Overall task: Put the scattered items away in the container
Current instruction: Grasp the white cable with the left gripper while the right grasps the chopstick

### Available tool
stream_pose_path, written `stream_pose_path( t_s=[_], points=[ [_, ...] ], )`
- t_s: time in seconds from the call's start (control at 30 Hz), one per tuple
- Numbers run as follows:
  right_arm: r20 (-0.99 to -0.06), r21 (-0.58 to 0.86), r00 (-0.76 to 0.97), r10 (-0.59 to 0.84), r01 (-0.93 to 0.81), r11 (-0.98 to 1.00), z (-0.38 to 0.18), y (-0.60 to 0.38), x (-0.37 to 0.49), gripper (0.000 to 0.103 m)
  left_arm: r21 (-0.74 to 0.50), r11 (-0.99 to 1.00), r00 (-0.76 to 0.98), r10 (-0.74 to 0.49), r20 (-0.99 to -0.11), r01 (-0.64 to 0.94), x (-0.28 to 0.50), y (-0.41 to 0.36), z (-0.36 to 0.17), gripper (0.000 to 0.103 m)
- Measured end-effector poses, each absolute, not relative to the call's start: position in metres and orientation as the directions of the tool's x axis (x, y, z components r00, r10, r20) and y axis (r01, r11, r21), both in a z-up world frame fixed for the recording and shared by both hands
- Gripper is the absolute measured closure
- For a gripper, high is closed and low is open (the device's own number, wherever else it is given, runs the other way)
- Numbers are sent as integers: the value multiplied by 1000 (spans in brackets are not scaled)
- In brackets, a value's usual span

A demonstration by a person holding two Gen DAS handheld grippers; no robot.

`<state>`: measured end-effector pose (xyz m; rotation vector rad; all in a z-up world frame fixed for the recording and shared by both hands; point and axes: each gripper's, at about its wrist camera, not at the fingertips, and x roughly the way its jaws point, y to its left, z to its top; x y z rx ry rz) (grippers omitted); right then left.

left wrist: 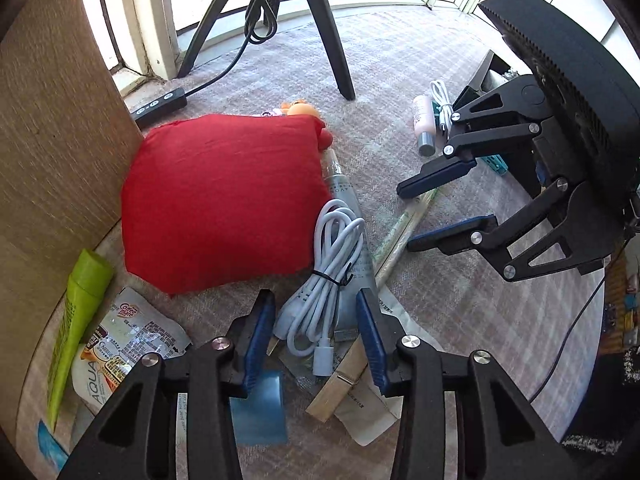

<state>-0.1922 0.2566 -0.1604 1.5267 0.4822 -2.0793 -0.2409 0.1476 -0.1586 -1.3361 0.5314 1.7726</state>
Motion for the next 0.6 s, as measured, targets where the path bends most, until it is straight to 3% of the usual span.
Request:
stream_pose_path(
  t_s=[0.17,0.23,0.27,0.3,0.47,0.6],
  points=[
    [-952,52,-225,-205,545,-837,-155,265,-181,76,-122,-589,-122,357,-926,-799,-239,141,-152,79],
    [-947,67,-238,-216,512,-856,-149,269,-176,85,-133,-601,-129,373,-919,-788,-236,136,-147,80],
    [-944,72,-249,-219,490,-869,-146,271,-173,100,-142,-607,-131,383,-914,-782,-235,134,-145,80],
    [-941,82,-257,-222,464,-882,-144,274,-171,102,-147,-611,-134,390,-911,-778,-232,132,-143,80],
    [-938,79,-263,-226,472,-878,-138,279,-166,102,-138,-620,-147,386,-911,-773,-221,125,-141,80],
    [-939,47,-265,-218,531,-846,-133,278,-165,88,-136,-622,-147,382,-912,-771,-219,128,-141,80]
  ],
)
